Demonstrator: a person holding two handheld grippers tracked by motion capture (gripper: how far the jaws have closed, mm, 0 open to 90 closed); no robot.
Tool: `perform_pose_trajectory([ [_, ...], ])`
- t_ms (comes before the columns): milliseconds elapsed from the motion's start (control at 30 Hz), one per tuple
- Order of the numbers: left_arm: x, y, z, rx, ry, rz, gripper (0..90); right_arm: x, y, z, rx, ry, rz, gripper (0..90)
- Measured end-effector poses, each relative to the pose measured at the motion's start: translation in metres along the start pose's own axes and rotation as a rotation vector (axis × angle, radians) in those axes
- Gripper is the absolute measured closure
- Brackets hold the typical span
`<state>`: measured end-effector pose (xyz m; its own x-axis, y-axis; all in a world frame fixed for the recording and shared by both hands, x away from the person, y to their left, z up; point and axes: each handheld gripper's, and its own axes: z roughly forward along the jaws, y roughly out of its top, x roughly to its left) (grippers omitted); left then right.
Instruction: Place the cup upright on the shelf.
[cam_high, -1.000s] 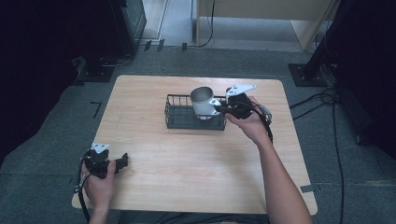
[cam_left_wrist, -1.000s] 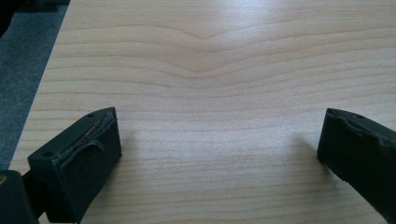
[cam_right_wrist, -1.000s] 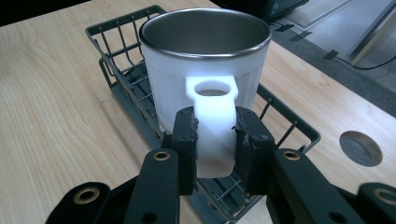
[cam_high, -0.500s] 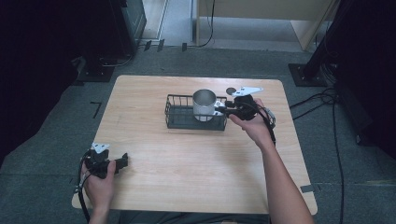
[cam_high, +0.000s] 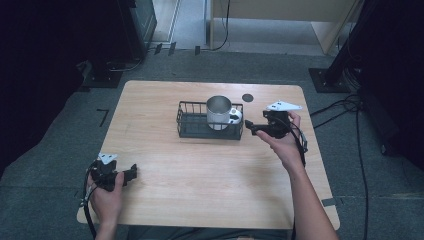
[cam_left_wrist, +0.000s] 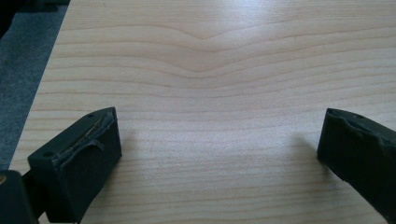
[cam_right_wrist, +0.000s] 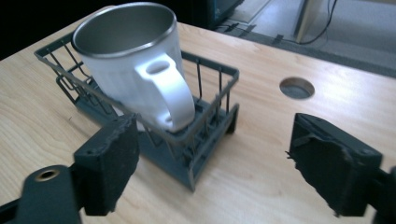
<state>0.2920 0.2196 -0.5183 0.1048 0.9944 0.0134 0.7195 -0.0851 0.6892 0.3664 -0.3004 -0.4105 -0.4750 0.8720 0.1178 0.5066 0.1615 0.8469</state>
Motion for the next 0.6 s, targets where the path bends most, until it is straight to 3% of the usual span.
perform_pose_trajectory([
  [233, 0.000, 0.000, 0.000, -0.001, 0.000, 0.000, 0.0, -0.001, -0.017, -0.020, -0.006, -0.035, 0.046, 0.3],
  [600, 0.000, 0.000, 0.000, 0.000, 0.000, 0.002, 0.0, -0.004, -0.042, -0.044, -0.002, -0.075, 0.074, 0.0],
])
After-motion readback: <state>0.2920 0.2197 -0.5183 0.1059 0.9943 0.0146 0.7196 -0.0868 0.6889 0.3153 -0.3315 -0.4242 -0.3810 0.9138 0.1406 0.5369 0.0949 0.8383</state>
